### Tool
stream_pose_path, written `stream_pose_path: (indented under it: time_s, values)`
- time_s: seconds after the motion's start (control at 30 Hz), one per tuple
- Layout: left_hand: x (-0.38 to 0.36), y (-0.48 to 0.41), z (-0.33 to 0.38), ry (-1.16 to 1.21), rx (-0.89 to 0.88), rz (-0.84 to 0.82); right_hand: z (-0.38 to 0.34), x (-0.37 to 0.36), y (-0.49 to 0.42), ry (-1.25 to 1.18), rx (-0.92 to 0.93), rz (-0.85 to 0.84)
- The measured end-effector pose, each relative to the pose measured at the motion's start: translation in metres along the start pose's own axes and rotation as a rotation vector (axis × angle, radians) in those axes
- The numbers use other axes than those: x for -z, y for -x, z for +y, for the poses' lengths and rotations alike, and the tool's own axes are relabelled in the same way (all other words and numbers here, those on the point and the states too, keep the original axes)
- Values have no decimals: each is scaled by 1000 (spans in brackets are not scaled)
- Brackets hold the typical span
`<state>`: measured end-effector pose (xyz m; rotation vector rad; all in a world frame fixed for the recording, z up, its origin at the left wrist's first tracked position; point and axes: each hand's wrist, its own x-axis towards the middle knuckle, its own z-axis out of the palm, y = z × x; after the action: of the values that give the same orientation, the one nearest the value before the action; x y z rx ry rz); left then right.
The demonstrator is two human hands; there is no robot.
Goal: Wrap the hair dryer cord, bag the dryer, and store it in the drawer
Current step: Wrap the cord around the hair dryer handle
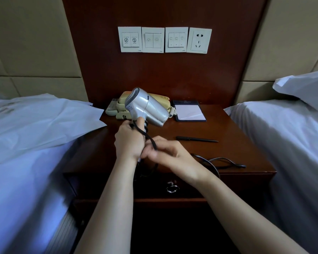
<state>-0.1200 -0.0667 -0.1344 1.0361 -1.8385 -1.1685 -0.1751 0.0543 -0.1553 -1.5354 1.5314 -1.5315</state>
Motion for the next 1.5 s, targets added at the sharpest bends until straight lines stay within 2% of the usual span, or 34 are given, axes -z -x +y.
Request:
stream_pose_path:
  time_s: [0.1,0.23,0.3,0.43,0.57,0.63,0.77,1.0,1.17,1.27,1.3,1.4,1.43,1.5]
  values:
    - [4,-3,-2,46,35,8,2,2,-3,-78,-51,2]
    - [10,-7,-5,103,57,-23,-7,25,-4,-468,-96,115]
    - [14,-8,-7,106,61,-37,-12,37,-3,-514,-120,141]
    - [19,-2,-5,73,51,-102,-14,59,-2,-158,-108,319]
    - [22,5,1,-18,24,-231,-28,75,-2,352,64,517]
    - [25,9,2,-55,19,-332,-34,82,-3,510,127,572]
    - [31,15,1,-87,0,-592,-30,94,-1,598,109,685]
    - [31,26,3,26,109,-1000,-17,111,5,698,34,767]
    - [30,26,2,326,132,-1127,-1,112,13,688,-84,761]
    - [32,14,-3,514,173,-1079,2,109,15,688,-115,651]
    - [27,7,-2,536,211,-977,2,109,15,693,-113,602]
    - [16,-13,7,440,260,-481,-1,107,15,777,-114,455]
    - [14,-16,7,451,283,-429,-2,105,15,816,-117,406]
    - [15,-11,-1,555,325,-561,-6,99,13,921,-145,338]
